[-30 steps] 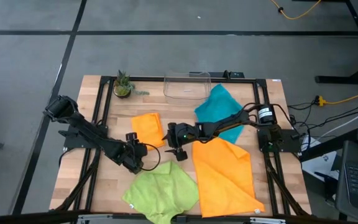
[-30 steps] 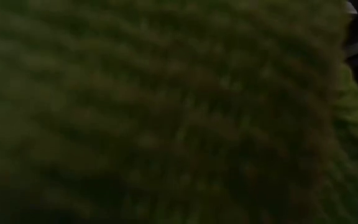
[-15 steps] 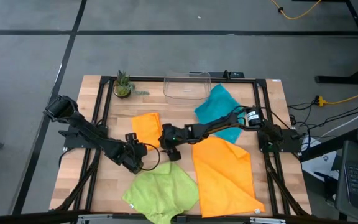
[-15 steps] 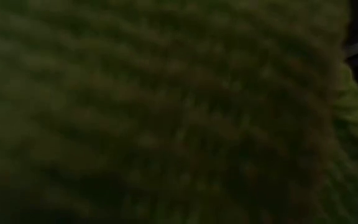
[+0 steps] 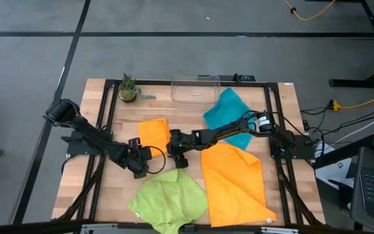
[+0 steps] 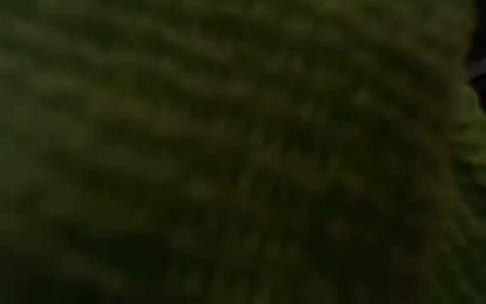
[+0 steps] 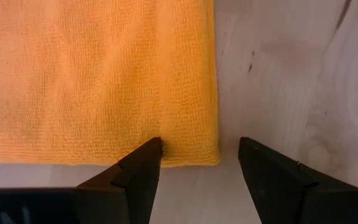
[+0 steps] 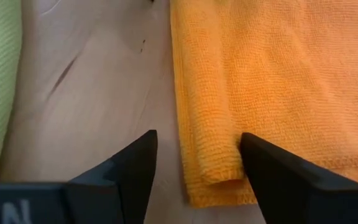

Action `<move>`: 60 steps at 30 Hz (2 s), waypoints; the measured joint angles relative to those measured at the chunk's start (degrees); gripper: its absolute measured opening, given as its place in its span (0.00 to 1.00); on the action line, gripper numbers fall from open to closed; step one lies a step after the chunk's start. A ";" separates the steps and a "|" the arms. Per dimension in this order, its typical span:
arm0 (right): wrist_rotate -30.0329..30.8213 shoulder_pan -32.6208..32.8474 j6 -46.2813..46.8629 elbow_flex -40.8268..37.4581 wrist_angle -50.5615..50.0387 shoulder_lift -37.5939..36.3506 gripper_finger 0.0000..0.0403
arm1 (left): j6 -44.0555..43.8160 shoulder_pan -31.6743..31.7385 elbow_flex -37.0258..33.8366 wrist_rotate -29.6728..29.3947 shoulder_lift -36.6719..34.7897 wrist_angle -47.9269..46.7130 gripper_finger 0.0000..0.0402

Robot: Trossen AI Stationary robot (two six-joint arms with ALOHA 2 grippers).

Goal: Fold microfiber towels
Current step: Fold the orange microfiber cloth

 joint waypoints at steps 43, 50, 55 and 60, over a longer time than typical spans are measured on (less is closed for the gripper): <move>-6.64 6.77 13.81 -0.37 -26.85 -16.87 0.02 | 3.57 -0.17 19.24 6.13 0.28 5.05 0.00; -2.49 5.11 13.22 -0.34 -24.96 -16.61 0.02 | -4.74 0.22 19.05 2.05 0.48 -5.24 0.00; -2.29 4.05 13.27 -0.26 -22.66 -13.84 0.02 | -4.74 1.71 17.21 1.54 0.46 -4.08 0.00; 1.63 3.21 13.29 -0.26 -22.10 -12.21 0.02 | -4.50 3.49 14.41 1.40 0.46 -4.12 0.00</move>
